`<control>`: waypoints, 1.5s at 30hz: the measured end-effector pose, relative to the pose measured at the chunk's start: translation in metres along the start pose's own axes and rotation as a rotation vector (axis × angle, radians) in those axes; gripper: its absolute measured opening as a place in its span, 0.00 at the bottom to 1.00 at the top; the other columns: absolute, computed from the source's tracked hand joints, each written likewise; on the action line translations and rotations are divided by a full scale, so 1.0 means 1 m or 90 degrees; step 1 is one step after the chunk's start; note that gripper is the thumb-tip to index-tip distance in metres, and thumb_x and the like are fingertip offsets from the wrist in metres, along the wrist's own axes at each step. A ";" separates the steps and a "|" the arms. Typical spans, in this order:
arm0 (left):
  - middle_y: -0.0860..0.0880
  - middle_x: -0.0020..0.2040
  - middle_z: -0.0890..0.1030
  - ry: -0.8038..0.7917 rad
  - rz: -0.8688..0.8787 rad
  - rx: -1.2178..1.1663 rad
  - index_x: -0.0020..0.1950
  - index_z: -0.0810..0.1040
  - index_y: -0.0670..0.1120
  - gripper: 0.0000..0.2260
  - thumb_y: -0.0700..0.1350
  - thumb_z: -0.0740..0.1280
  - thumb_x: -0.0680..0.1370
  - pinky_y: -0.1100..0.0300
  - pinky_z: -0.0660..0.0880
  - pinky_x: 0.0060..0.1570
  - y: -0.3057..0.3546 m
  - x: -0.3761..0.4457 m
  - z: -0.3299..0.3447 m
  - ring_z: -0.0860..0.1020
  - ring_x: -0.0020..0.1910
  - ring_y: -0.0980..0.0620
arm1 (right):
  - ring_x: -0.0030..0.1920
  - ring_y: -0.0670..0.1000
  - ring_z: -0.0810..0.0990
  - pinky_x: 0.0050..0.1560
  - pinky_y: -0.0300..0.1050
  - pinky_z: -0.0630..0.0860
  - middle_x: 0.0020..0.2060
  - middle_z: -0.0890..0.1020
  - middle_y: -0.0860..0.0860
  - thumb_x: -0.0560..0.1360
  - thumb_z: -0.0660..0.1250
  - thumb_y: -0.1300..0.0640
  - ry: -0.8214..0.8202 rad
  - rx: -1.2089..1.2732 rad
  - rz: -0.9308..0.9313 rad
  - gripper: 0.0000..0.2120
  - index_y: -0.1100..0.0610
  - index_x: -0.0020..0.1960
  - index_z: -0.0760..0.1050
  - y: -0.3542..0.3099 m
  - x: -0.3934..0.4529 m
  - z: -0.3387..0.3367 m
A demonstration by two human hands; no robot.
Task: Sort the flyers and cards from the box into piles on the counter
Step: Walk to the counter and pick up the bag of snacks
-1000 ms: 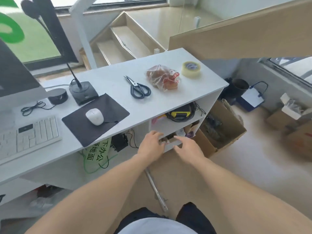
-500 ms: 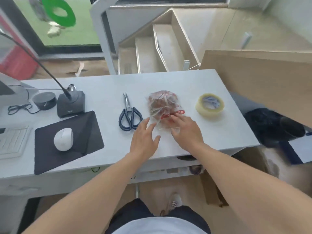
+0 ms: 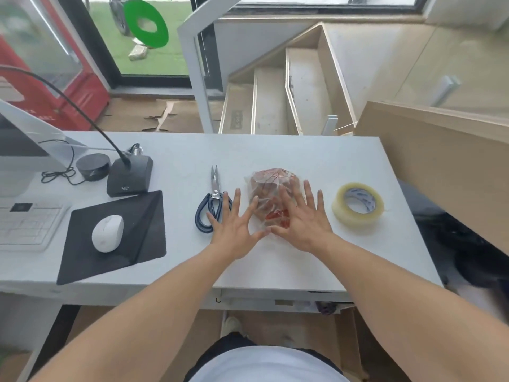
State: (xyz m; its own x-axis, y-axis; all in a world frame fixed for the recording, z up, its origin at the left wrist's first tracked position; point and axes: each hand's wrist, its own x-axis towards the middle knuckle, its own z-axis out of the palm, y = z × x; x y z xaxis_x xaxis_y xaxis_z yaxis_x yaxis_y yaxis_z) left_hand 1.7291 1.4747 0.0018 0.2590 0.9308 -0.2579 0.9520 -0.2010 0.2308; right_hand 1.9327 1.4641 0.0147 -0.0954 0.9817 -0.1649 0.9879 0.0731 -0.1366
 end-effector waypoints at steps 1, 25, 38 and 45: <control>0.51 0.79 0.28 -0.006 -0.007 -0.003 0.78 0.34 0.66 0.41 0.78 0.50 0.73 0.23 0.41 0.70 0.000 0.002 0.000 0.25 0.76 0.45 | 0.75 0.55 0.23 0.75 0.65 0.32 0.75 0.25 0.46 0.68 0.49 0.18 -0.016 0.011 0.000 0.52 0.42 0.78 0.27 0.002 0.002 0.000; 0.52 0.82 0.52 0.011 -0.052 -0.024 0.82 0.42 0.58 0.32 0.57 0.57 0.84 0.32 0.51 0.75 -0.010 0.003 0.015 0.42 0.82 0.48 | 0.71 0.57 0.65 0.69 0.53 0.66 0.76 0.63 0.51 0.75 0.68 0.42 0.056 0.145 0.041 0.29 0.44 0.73 0.62 -0.011 0.016 0.028; 0.51 0.83 0.41 0.179 -0.018 -0.095 0.83 0.46 0.53 0.35 0.56 0.62 0.82 0.47 0.37 0.79 -0.006 -0.063 0.061 0.37 0.81 0.52 | 0.51 0.58 0.73 0.51 0.50 0.73 0.56 0.79 0.52 0.74 0.71 0.58 0.170 0.172 -0.006 0.12 0.52 0.57 0.76 -0.018 -0.006 0.039; 0.50 0.83 0.43 0.157 -0.001 -0.142 0.83 0.51 0.51 0.32 0.55 0.60 0.83 0.53 0.40 0.80 -0.004 -0.097 0.079 0.38 0.81 0.56 | 0.54 0.57 0.71 0.49 0.50 0.73 0.55 0.76 0.54 0.73 0.71 0.56 0.144 0.145 0.065 0.18 0.52 0.60 0.72 -0.031 -0.032 0.037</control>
State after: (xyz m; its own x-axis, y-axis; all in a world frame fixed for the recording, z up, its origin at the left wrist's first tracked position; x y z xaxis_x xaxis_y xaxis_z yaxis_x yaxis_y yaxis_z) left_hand 1.7127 1.3615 -0.0479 0.1836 0.9826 -0.0295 0.8866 -0.1526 0.4366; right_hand 1.9005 1.4237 -0.0121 0.0568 0.9980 0.0281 0.9358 -0.0434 -0.3500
